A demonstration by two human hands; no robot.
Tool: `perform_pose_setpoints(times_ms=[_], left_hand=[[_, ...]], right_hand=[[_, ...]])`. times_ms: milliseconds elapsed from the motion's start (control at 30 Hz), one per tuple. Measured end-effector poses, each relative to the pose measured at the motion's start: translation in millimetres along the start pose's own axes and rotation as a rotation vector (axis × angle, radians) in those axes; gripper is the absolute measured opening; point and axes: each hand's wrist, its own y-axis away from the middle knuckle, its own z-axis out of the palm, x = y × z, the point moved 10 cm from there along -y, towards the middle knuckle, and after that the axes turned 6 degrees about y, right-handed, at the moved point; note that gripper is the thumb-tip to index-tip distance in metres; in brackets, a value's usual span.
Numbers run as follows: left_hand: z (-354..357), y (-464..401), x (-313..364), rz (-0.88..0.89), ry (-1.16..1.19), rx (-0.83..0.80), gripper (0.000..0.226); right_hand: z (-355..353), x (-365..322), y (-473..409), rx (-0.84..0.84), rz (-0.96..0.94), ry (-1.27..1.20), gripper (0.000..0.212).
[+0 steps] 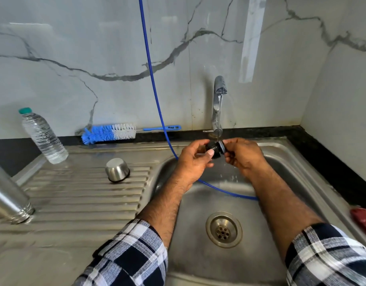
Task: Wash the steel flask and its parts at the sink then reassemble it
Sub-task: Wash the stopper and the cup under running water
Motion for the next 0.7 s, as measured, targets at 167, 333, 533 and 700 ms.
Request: perform_pose_setpoints(times_ms=[167, 333, 533, 700], left_hand=[[-3, -3, -11, -0.078, 0.030, 0.064, 0.025], [0, -2, -25, -0.155, 0.056, 0.064, 0.027], [6, -4, -27, -0.162, 0.082, 0.076, 0.021], [8, -3, -30, -0.193, 0.096, 0.071, 0.022]], right_hand=[[6, -16, 4, -0.042, -0.113, 0.095, 0.018], [2, -15, 12, -0.005, -0.110, 0.173, 0.015], [-6, -18, 13, 0.037, -0.120, 0.181, 0.019], [-8, -17, 12, 0.052, -0.130, 0.231, 0.021]])
